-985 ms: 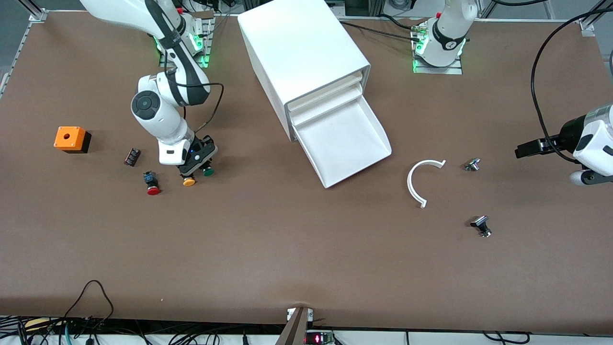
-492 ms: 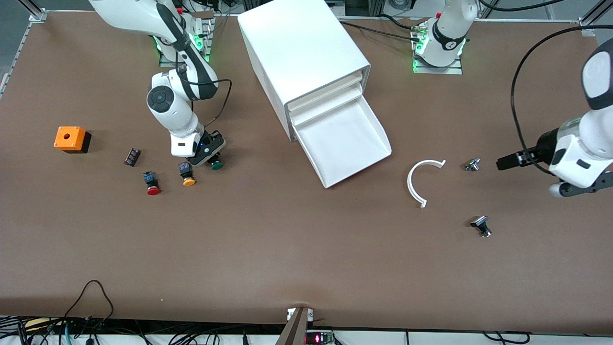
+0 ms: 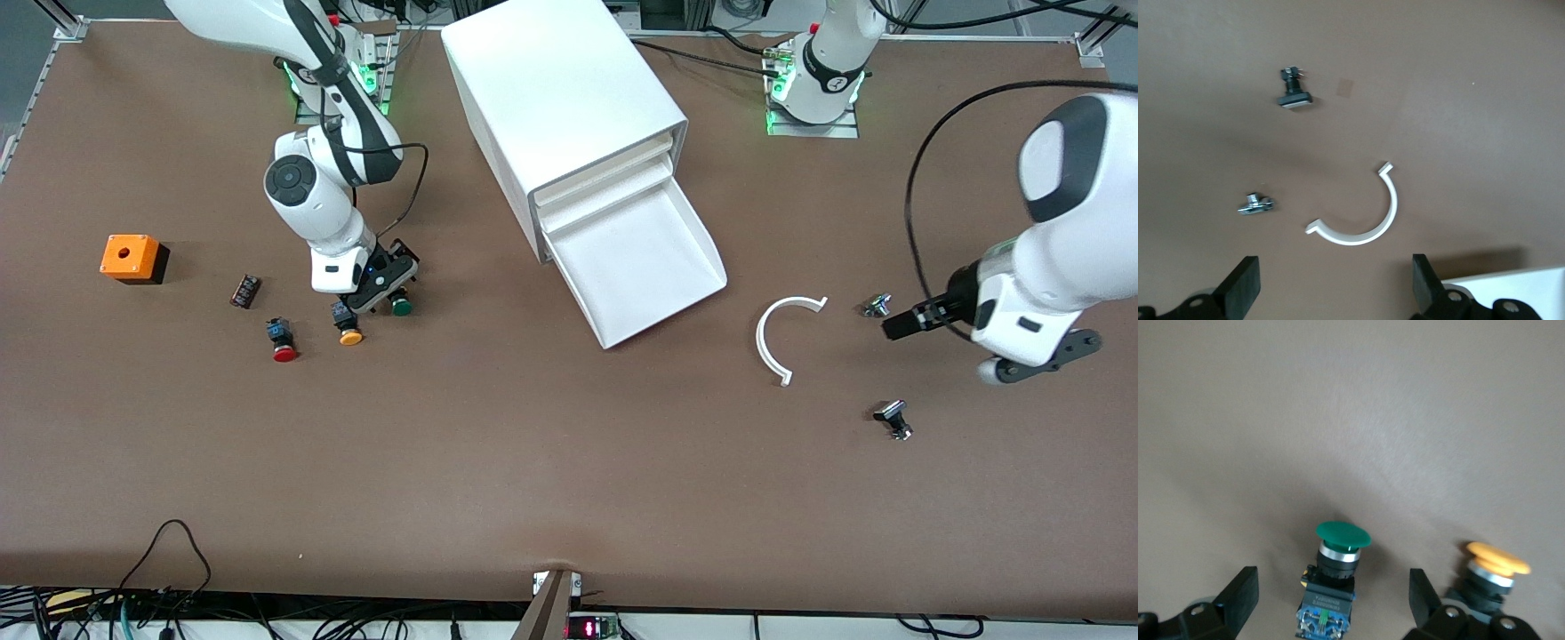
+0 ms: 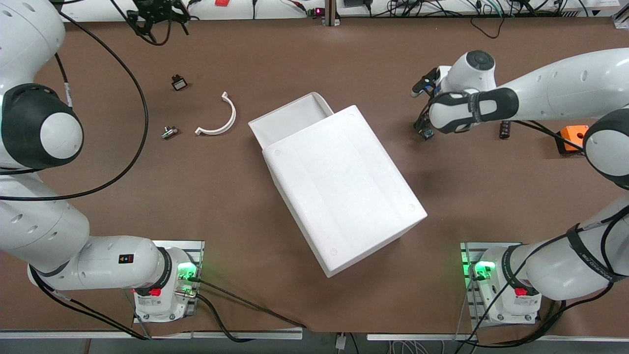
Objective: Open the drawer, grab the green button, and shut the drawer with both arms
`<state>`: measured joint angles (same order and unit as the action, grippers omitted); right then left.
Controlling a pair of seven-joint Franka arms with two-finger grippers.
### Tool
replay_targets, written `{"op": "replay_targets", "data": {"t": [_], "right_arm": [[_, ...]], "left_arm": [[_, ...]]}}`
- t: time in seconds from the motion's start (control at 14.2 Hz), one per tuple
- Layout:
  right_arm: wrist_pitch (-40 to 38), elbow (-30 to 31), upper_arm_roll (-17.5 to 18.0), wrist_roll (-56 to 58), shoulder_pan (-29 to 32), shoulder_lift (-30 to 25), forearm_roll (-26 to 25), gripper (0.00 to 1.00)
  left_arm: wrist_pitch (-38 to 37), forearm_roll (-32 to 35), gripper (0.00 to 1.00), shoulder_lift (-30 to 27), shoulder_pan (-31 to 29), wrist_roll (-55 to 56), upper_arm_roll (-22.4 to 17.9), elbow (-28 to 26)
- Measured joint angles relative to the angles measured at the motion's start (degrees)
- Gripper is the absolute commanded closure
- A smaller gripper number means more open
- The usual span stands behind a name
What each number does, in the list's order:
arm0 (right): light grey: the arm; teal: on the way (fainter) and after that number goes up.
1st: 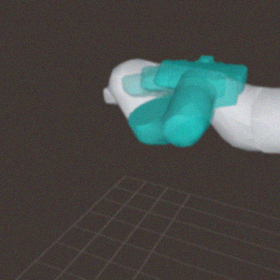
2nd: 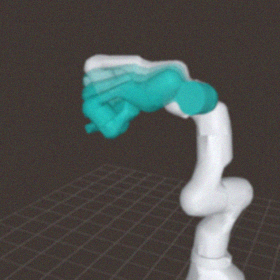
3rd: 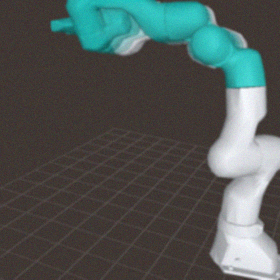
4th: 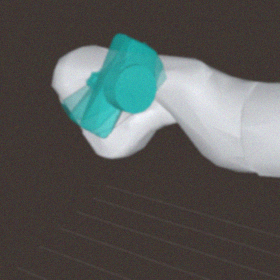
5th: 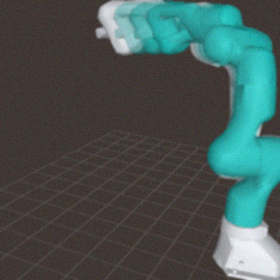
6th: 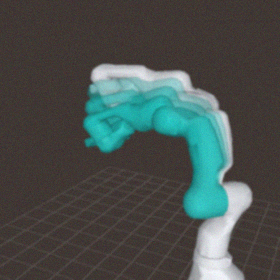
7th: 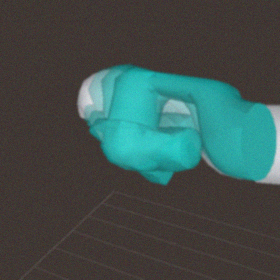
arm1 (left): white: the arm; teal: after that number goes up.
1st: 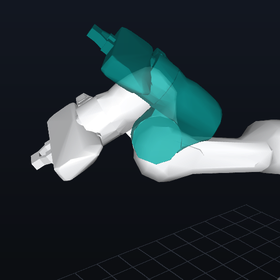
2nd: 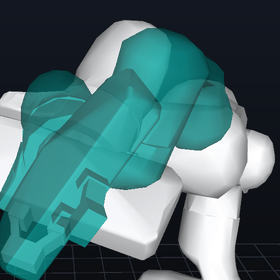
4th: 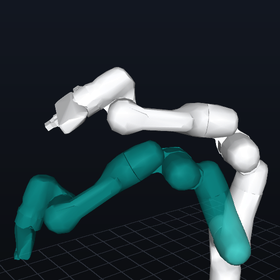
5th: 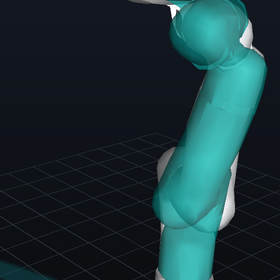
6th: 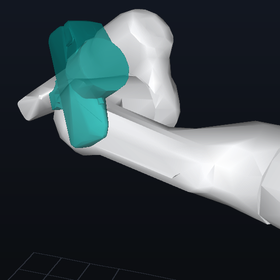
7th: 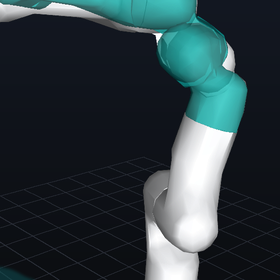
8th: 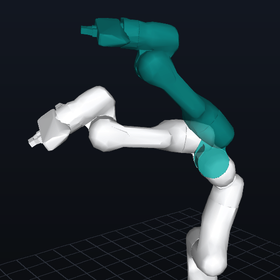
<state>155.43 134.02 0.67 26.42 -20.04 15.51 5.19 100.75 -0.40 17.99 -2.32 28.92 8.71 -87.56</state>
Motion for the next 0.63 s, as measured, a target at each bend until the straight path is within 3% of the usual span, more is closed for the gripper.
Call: {"op": "replay_targets", "data": {"t": [0.21,0.63], "right_arm": [[-12.87,-7.31,-1.9,0.01,0.04,-2.92,0.0,0.0],[-42.89,-30.48,-6.9,0.02,0.28,-4.18,-0.1,0.0]], "left_arm": [[2.73,0.0,0.0,1.91,1.26,6.57,1.57,-1.22],[9.86,0.09,0.0,6.68,5.96,18.82,2.82,-2.3]]}}
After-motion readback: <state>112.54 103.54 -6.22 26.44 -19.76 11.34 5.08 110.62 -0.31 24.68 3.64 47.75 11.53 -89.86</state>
